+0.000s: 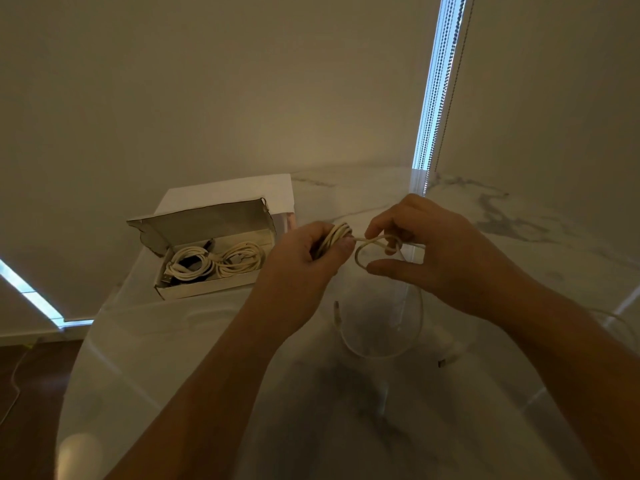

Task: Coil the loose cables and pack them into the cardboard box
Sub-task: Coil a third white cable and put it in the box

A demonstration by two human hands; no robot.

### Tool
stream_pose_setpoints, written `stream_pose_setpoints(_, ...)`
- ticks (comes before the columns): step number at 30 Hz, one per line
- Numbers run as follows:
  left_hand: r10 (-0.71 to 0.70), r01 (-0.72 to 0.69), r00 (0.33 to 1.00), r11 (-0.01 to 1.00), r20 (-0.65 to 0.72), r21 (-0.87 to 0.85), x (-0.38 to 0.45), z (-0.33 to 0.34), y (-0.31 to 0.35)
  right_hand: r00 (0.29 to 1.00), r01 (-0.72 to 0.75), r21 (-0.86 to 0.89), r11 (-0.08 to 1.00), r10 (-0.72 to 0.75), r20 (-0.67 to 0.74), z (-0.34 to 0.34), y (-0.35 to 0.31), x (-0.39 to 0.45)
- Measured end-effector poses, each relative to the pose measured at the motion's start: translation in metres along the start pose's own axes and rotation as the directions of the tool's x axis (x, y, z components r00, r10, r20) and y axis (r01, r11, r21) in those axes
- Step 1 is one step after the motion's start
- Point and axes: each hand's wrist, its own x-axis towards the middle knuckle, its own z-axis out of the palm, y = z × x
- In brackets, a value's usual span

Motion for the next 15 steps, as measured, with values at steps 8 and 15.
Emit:
stream_pose_setpoints(8, -0.006, 0.006, 1.000, 1.000, 0.002, -0.002, 0.0017, 0.0009, -0.0037, 0.997, 0.032, 0.000, 0.999, -0.032, -0.072, 0.0004, -0.0019, 0.0000)
stream_pose_setpoints(15, -0.034, 0.035, 0.999, 0.999, 0.027, -0.011, 0.0024, 0.0003, -0.0084, 0.984, -0.122, 0.085, 0.989, 0.132, -0.118, -0.0015, -0.0018, -0.0004)
